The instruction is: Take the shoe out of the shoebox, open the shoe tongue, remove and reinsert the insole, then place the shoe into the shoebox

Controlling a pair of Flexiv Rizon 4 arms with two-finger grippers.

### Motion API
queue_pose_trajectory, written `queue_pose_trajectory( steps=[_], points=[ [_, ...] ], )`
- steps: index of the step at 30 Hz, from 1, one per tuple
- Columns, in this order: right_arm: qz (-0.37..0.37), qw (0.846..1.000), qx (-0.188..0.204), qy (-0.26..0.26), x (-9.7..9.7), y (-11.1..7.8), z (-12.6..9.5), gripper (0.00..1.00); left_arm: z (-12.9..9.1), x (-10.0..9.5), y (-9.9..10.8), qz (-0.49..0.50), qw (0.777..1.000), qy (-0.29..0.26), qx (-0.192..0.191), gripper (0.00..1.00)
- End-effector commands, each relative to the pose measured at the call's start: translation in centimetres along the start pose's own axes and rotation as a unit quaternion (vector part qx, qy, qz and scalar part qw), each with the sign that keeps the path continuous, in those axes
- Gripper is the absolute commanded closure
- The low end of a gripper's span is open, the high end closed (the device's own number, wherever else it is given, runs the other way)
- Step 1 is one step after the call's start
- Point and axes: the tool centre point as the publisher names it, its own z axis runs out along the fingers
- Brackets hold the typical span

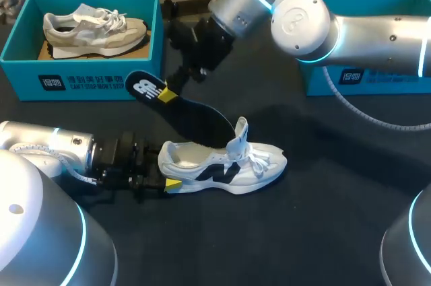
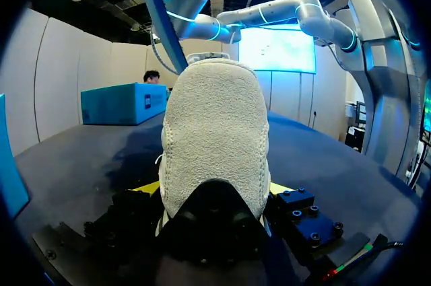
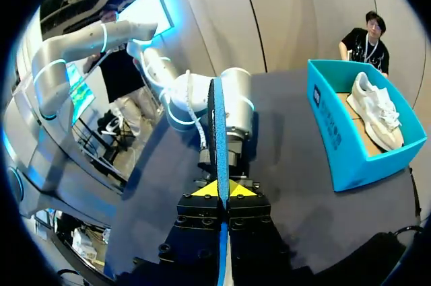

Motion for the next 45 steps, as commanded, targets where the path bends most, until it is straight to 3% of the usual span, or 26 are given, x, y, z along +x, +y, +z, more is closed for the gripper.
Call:
queue_pose_trajectory(
  steps=[1, 9, 29, 37, 45],
  points=[
    [-0.005, 1.0, 0.004, -0.006, -0.2, 0.8, -1.5, 1.0, 0.0, 0.0, 0.2, 0.0, 1.0, -0.002, 0.0, 1.0],
    [-0.048, 0.998, -0.011, -0.042, -0.3, 2.4, -4.7, 1.0, 0.0, 0.0, 0.2, 0.0, 1.0, -0.002, 0.0, 1.0],
    [-0.048, 0.998, -0.011, -0.042, -0.3, 2.4, -4.7, 1.0, 0.0, 0.0, 0.2, 0.0, 1.0, -0.002, 0.0, 1.0],
    [-0.053, 0.996, -0.054, -0.048, 0.2, 3.1, -9.3, 1.0, 0.0, 0.0, 0.2, 0.0, 1.0, -0.002, 0.0, 1.0],
    [-0.007, 0.992, -0.123, -0.038, 1.1, 5.7, -13.2, 1.0, 0.0, 0.0, 0.2, 0.0, 1.0, -0.002, 0.0, 1.0]
  ],
)
